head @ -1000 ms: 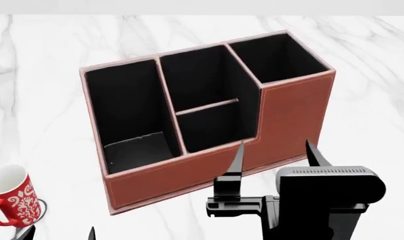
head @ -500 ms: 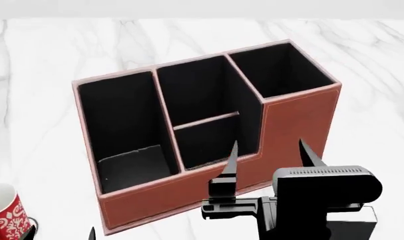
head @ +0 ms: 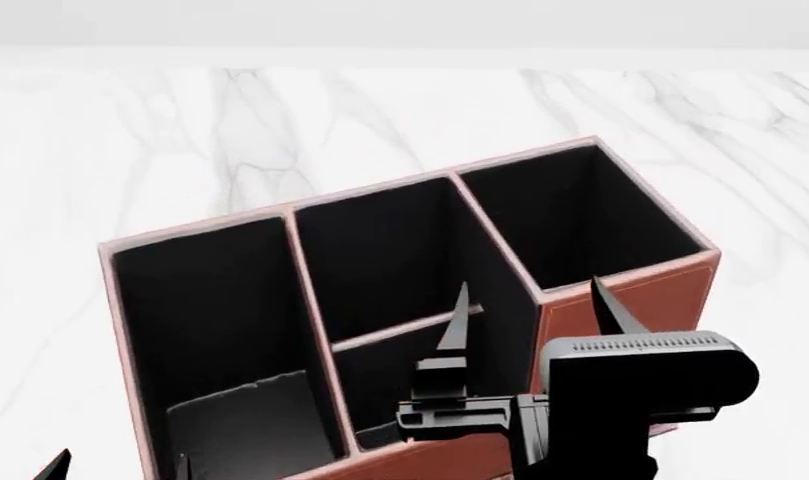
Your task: Pick up the book and place it in the left compartment of the caddy.
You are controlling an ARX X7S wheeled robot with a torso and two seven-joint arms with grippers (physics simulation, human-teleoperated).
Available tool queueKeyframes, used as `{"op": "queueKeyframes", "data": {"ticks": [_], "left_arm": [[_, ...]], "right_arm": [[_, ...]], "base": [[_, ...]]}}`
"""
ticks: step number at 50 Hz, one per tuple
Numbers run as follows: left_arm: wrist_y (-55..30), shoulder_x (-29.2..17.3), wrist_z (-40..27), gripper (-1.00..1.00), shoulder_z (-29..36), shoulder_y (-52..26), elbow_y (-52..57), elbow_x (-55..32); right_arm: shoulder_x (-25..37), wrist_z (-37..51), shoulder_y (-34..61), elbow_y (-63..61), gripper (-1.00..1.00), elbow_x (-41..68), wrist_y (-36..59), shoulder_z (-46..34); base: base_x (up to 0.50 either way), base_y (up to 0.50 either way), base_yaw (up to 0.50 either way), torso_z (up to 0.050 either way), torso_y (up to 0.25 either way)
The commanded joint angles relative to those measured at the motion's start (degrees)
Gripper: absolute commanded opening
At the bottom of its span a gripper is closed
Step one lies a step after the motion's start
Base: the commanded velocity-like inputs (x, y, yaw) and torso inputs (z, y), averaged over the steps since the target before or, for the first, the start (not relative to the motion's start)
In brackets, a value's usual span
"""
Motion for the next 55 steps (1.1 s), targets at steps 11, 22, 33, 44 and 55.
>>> {"op": "queueKeyframes", "data": {"ticks": [11, 22, 33, 44, 55], "left_arm": [[-0.1, -0.5, -0.7, 1.00, 0.7, -0.1, 0.1, -0.7], [-0.4, -0.8, -1.0, 1.00, 0.8, 0.0, 0.8, -1.3], [-0.5, -1.0, -1.3, 1.00, 0.9, -0.3, 0.7, -1.8], [-0.1, -1.2, -1.7, 1.00, 1.3, -0.1, 0.7, -1.8], [-0.2, -1.4, -2.0, 1.00, 1.6, -0.1, 0.9, -2.1]], "right_arm": [[-1.6, 3.9, 0.9, -1.4, 1.00, 3.0, 4.8, 3.0], [-0.3, 9.2, 14.6, -12.9, 1.00, 12.8, 31.7, 8.5], [-0.3, 10.7, 31.5, -11.8, 1.00, 18.0, 48.6, 11.5], [21.0, 25.7, 63.1, 16.4, 1.00, 78.9, 55.6, -8.0], [25.3, 17.4, 69.8, 15.3, 1.00, 74.7, 53.8, -17.0]], "base": [[0.00, 0.00, 0.00, 0.000, 0.000], [0.00, 0.00, 0.00, 0.000, 0.000], [0.00, 0.00, 0.00, 0.000, 0.000], [0.00, 0.00, 0.00, 0.000, 0.000], [0.00, 0.00, 0.00, 0.000, 0.000]]}}
